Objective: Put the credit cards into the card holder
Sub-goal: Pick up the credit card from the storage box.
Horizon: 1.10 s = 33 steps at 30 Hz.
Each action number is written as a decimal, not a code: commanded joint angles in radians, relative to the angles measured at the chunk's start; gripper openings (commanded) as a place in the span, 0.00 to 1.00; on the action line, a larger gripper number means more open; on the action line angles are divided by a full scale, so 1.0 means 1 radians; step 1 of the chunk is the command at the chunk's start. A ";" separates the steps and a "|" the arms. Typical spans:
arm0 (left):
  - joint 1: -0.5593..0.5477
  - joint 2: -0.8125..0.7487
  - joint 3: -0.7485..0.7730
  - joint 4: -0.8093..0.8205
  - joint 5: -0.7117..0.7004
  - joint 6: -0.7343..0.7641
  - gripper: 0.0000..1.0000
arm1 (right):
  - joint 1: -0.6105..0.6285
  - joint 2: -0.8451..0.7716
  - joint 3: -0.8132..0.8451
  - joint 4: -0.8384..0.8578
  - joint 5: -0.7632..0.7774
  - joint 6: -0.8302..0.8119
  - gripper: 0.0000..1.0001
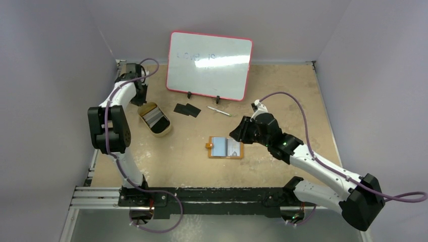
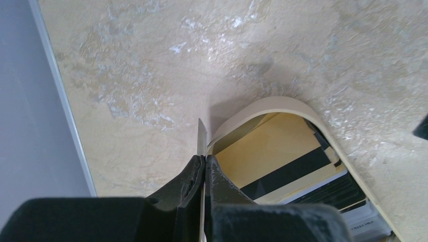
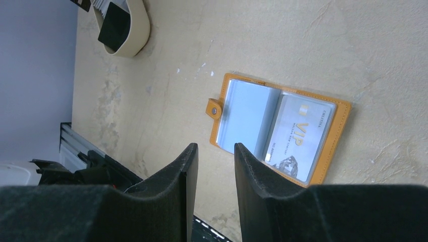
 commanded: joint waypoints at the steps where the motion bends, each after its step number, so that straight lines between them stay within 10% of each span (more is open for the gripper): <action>1: -0.005 -0.055 -0.033 0.016 -0.055 -0.012 0.00 | 0.000 -0.008 0.038 0.006 0.021 0.004 0.35; 17: -0.008 -0.320 -0.116 0.169 -0.294 -0.097 0.00 | 0.000 -0.013 0.045 0.013 0.022 0.000 0.35; 33: -0.039 -0.713 -0.371 0.519 0.597 -0.768 0.00 | -0.002 -0.082 -0.035 0.297 -0.091 0.051 0.36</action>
